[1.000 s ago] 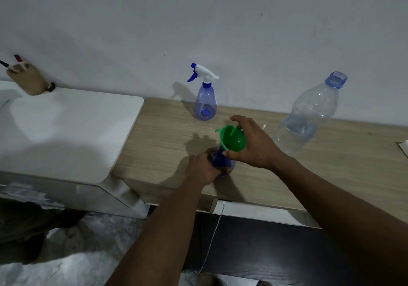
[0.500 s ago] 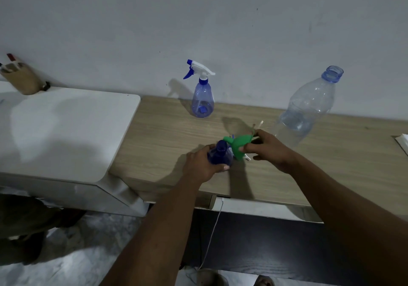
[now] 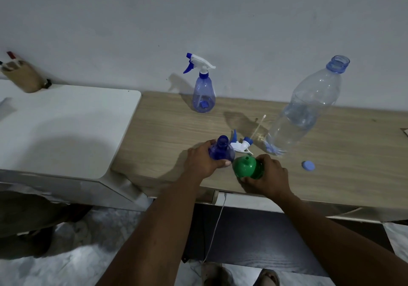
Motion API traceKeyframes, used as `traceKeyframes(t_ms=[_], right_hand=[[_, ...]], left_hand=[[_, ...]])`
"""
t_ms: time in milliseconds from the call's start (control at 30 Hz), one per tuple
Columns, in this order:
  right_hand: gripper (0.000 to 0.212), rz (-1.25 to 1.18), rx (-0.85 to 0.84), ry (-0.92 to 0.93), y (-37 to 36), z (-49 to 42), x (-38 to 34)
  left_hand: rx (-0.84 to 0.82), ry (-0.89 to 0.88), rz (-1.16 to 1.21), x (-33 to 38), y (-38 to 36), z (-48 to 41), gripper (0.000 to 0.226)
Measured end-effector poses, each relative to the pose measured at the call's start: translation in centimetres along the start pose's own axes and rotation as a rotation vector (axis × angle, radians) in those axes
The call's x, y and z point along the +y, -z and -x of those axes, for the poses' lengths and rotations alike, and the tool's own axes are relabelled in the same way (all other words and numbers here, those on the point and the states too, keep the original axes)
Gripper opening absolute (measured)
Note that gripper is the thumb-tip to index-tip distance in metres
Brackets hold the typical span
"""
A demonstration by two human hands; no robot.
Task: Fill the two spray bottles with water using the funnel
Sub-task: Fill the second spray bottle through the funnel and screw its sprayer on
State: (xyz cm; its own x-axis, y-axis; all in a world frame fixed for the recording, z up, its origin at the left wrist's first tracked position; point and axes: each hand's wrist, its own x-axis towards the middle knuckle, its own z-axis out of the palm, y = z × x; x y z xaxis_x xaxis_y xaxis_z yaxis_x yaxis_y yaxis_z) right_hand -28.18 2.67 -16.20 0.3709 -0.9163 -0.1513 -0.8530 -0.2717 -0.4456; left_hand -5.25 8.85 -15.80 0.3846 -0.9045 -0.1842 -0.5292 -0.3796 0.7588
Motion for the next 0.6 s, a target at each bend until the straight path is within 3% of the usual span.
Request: traceKeyframes(t_ms=[167,267,400,467,600], right_hand=[[0.080,0.181,0.003,-0.014,-0.6,-0.4,-0.2],[0.088,0.117,0.043,0.032,0.3,0.0,-0.9],[0.041,-0.178,0.269,0.216,2.3,-1.8,-2.5],[0.027,-0.108,0.197,0.258,3.1,-4.2,-3.7],[0.033,0.178,-0.177,0.286,4.0,-8.2,-5.5]], left_hand=[[-0.001,0.010,0.025,0.0,0.0,0.0,0.076],[-0.017,0.037,0.046,-0.4,0.2,-0.1,0.080],[-0.025,0.050,0.078,-1.0,0.6,-0.3,0.090],[-0.024,0.053,0.084,-0.9,0.6,-0.3,0.093],[-0.026,0.055,0.109,-1.2,0.6,-0.4,0.095]])
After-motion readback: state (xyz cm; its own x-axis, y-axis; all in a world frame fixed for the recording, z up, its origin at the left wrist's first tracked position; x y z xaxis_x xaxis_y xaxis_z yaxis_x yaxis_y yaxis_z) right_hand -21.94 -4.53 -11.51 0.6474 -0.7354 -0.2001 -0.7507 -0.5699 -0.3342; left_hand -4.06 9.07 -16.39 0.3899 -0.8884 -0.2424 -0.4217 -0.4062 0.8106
